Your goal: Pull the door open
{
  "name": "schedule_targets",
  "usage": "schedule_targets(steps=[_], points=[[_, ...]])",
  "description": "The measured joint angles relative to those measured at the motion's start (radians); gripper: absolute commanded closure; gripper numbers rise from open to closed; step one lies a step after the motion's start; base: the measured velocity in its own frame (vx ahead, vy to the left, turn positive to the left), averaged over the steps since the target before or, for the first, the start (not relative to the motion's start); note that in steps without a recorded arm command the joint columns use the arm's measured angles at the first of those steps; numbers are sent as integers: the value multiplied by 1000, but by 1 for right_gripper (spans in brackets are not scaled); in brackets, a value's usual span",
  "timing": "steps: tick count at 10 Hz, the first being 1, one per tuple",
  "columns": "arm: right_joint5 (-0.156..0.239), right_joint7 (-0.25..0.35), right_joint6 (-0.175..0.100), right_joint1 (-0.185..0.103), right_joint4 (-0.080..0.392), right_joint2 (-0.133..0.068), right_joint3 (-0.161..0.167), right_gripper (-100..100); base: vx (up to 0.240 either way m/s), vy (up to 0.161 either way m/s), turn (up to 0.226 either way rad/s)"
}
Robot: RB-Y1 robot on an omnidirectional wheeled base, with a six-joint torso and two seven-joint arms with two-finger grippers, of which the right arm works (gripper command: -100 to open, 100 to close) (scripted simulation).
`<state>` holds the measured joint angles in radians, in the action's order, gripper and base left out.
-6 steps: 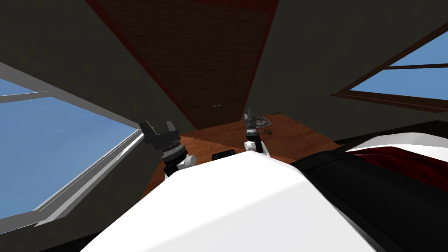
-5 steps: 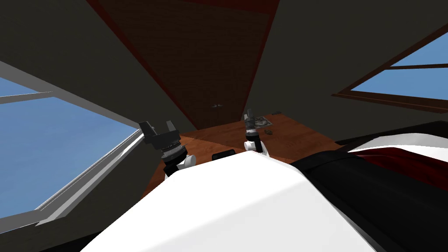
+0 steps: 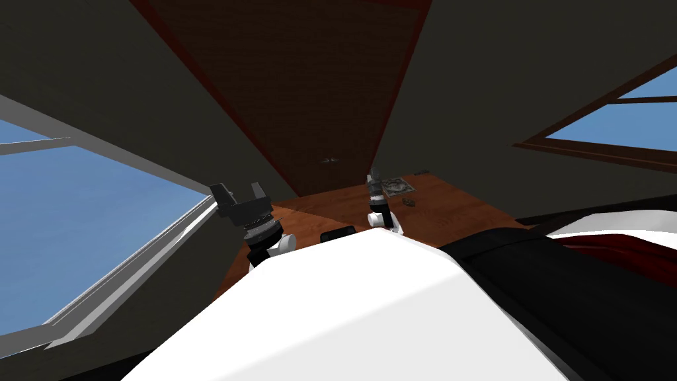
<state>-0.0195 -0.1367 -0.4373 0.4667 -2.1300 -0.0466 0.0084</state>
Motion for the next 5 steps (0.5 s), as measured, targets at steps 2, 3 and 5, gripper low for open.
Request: schedule_targets(steps=[2,3,5], points=[[4,3,-10,-14,36,-5,-4,-100,75,-1,27],[8,6,-14,-21,52,-10,-7,-100,70,4,32],[12,9,-33,-46,114,-14,-12,-100,117,12,54]])
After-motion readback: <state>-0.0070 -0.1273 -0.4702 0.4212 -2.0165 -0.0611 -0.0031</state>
